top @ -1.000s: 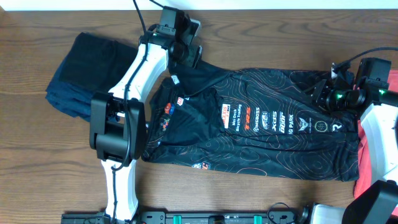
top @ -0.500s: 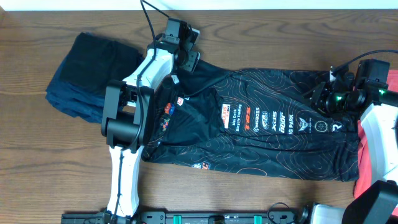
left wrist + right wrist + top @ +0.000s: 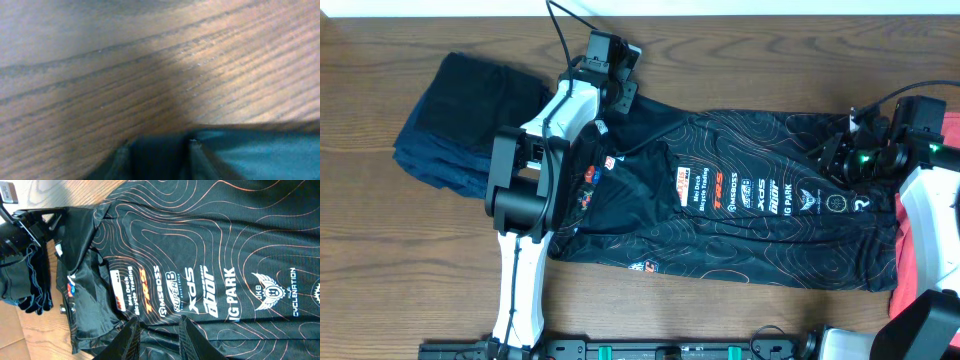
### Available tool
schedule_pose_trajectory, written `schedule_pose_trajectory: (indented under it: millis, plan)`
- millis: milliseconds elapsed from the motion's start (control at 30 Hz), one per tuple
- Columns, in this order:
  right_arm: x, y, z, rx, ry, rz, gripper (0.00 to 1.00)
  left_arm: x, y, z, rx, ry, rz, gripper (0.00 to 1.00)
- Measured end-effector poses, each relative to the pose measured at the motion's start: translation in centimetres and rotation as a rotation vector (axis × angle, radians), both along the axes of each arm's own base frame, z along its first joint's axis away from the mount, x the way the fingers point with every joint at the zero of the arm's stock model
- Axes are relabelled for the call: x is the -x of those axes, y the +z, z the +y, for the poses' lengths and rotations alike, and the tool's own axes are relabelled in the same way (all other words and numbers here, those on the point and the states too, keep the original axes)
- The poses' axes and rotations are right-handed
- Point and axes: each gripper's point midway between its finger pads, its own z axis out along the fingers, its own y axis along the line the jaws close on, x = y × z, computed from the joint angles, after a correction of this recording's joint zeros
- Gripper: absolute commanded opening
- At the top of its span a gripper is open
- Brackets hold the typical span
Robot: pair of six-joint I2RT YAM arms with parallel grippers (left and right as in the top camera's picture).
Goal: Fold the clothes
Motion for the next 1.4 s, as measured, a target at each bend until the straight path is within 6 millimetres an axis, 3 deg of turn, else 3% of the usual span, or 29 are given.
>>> schedule_pose_trajectory:
  millis: [67, 467, 567, 700, 833, 900, 1133, 1400]
  plan:
    - [0.0, 0.0, 0.0, 0.001, 0.002, 0.000, 0.25, 0.0, 0.0, 0.0, 0.001, -0.002, 0.000, 0.07]
    - [0.2, -0.2, -0.2, 0.017, 0.005, 0.006, 0.25, -0.1, 0.8, -0.4, 0.056, 0.053, 0.010, 0.06]
    - [0.2, -0.5, -0.7, 0.050, -0.005, 0.013, 0.27, -0.1, 2.8, -1.0, 0.095, 0.036, -0.007, 0.06]
    - [0.0, -0.9, -1.9, 0.119, -0.028, 0.016, 0.29, 0.3, 7.9, -1.5, 0.151, 0.025, -0.053, 0.06]
    - [-1.1, -0.9, -3.5, 0.204, -0.065, -0.018, 0.32, 1.5, 12.7, -1.7, 0.182, 0.016, -0.077, 0.06]
    - [-1.9, -0.7, -4.5, 0.248, -0.099, -0.044, 0.35, 2.1, 14.1, -2.0, 0.196, 0.004, -0.076, 0.06]
    - [-5.3, -0.7, -9.1, 0.348, -0.234, -0.140, 0.40, 4.5, 14.1, -3.4, 0.218, -0.031, 0.005, 0.06]
    - [-7.4, -5.8, -14.6, 0.366, -0.345, -0.110, 0.41, 4.9, 15.6, -4.0, 0.235, -0.048, -0.017, 0.06]
